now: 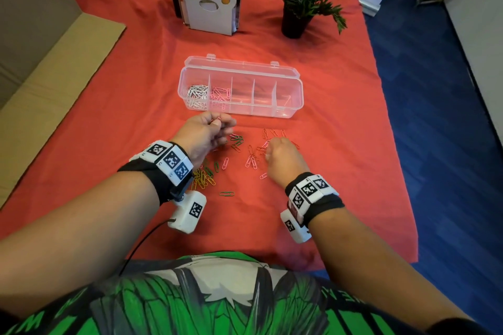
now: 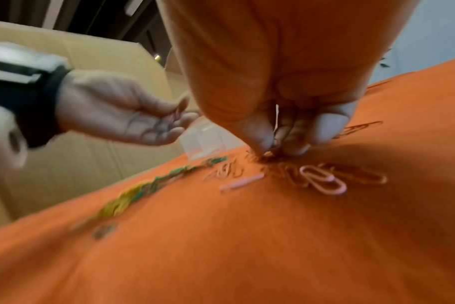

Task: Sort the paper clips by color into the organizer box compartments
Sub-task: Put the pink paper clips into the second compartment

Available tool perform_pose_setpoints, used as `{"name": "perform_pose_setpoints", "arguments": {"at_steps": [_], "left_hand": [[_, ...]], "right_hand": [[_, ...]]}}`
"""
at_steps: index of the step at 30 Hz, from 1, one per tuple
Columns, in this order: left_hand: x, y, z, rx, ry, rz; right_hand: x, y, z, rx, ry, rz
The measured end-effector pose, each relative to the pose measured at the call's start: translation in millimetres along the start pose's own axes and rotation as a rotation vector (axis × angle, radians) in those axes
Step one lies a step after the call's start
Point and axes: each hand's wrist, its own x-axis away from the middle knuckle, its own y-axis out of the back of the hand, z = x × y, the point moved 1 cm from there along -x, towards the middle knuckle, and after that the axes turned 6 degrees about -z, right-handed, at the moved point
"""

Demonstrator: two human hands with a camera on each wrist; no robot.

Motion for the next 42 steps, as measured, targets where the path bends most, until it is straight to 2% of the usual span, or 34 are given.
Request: {"name": "perform_pose_setpoints", "arguments": {"at_steps": [3,5,6,9,11,14,17,19,21,23,25,27,30,34,38,39,40,42], "left_hand": [[-2.2,1.4,2.2,-0.1,0.029,-0.08],[-2.2,0.0,4.8,-0.269,0.06,-0.06],[-1.3,-0.8,7.1,-0.437,0.048,-0.041],[2.9,0.5,21.6,-1.087,-0.144,-0.061],[6.5,1.6,31.3,-1.271,-0.229,-0.058],[6.7,2.6,37.3,-1.362,-0.302,-0.023],[7.0,-0.4,38.0,-1.418,-0.312,0.032],[6.9,-1.6,38.3,-1.404,-0.312,0.028],[7.0,-2.0,34.2,-1.281,-0.264,0.015],[7.2,-1.8,28.4,-0.949,-0.083,0.02],[8.2,-0.6,22.8,-0.417,0.192,0.036],[9.0,5.2,15.4,-0.014,0.379,0.072],[9.1,13.5,7.5,0.229,0.446,0.126],[6.3,9.5,4.3,0.232,0.403,0.107],[-1.0,4.8,2.4,0.111,0.334,0.028],[-3.6,2.7,3.3,0.019,0.284,0.007],[-7.2,0.8,4.7,-0.116,0.2,-0.023],[-15.0,-0.2,7.5,-0.497,-0.043,-0.092]], "right_hand": [[-2.9,9.4,-7.1,-0.262,-0.16,-0.021],[-3.4,12.0,-12.2,-0.373,-0.216,-0.021],[-3.2,12.9,-13.9,-0.42,-0.244,-0.013],[-2.4,12.6,-16.0,-0.613,-0.356,0.001],[-1.9,11.7,-14.9,-0.695,-0.39,-0.015],[-1.2,9.9,-6.8,-0.591,-0.326,-0.008],[0.3,0.5,6.4,-0.398,-0.207,0.087],[2.6,-8.2,14.7,-0.182,-0.092,0.078],[5.2,-16.9,20.5,-0.005,-0.001,0.048],[4.9,-20.3,23.0,0.077,0.021,0.041],[1.6,-15.8,22.4,0.017,-0.003,0.058],[-3.9,-8.0,17.8,-0.121,-0.06,0.07],[-7.8,4.3,7.9,-0.366,-0.187,0.055],[-9.5,10.9,3.3,-0.763,-0.363,0.077],[-6.7,15.4,10.4,-1.139,-0.548,0.16],[-6.1,14.2,11.8,-1.11,-0.551,0.168],[-5.9,12.3,13.2,-0.968,-0.512,0.175],[-6.0,4.4,17.0,-0.522,-0.343,0.176]]}}
